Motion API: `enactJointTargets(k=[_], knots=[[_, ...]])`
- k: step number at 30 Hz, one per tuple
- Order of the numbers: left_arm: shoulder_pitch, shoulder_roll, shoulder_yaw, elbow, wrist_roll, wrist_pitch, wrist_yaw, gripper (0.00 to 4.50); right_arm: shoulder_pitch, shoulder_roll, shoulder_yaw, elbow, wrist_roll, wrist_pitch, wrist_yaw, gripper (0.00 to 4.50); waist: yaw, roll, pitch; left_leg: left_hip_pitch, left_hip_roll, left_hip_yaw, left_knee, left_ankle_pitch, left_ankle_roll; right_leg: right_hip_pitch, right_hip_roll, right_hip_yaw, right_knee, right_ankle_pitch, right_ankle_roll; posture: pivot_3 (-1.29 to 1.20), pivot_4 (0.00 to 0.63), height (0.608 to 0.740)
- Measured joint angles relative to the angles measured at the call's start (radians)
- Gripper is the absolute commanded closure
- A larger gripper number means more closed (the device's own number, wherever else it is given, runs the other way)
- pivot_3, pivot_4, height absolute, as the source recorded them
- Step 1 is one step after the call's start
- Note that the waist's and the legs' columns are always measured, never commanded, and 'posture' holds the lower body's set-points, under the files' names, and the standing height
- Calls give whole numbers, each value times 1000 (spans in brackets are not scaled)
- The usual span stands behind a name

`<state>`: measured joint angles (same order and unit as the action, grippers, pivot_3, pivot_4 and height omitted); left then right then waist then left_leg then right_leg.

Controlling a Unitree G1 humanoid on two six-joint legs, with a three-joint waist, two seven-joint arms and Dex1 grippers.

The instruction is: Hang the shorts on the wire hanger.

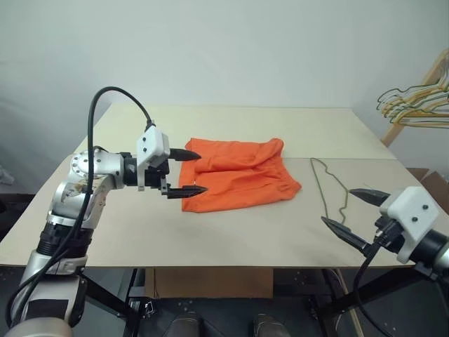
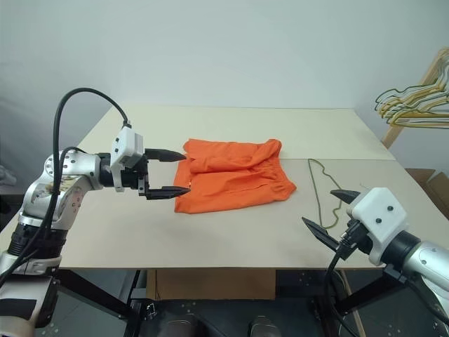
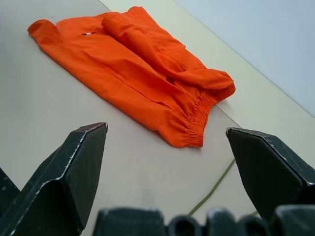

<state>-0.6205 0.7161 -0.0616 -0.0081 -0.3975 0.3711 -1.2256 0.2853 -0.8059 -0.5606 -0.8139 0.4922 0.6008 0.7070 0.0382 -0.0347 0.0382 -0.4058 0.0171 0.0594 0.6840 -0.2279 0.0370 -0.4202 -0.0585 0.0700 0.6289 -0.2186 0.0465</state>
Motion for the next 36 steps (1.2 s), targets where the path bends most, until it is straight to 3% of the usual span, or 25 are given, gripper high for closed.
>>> enactJointTargets(k=[12, 20, 23, 28, 36], knots=[[9, 2, 13, -13, -10, 12, -1, 0, -37, -1, 51, 19, -36, -7, -5, 21, 1, 0, 0, 0, 0, 0, 0, 0, 0, 0, 0, 0, 0, 0, 0, 100, 0, 740], [36, 4, 28, -49, -25, 25, 16, 0, -173, -182, 404, 149, -376, -114, -31, 21, -3, 0, 0, 0, 0, 1, 0, 0, 0, -1, -1, 0, 0, 0, 0, 93, 0, 740], [47, 5, 30, -59, -28, 26, 19, 0, -295, -216, 608, 280, -554, -174, -33, 21, -3, 0, 0, 1, 0, 2, 0, 0, 0, -1, -1, 0, 0, 0, 0, 93, 0, 740], [47, 1, 26, -67, -33, 29, 27, 0, -629, -62, 914, 653, -830, -307, -65, 21, -23, 0, 1, 1, 0, 2, 0, 0, 0, -1, 0, 0, 0, 1, 0, 113, 0, 740], [69, 21, 37, -97, -36, 46, 29, 0, -894, 78, 1078, 1167, -1038, -555, -130, 21, -21, 0, 1, -1, -2, 0, -3, 0, 0, -2, -1, 0, -1, 7, 0, 172, 0, 740]])
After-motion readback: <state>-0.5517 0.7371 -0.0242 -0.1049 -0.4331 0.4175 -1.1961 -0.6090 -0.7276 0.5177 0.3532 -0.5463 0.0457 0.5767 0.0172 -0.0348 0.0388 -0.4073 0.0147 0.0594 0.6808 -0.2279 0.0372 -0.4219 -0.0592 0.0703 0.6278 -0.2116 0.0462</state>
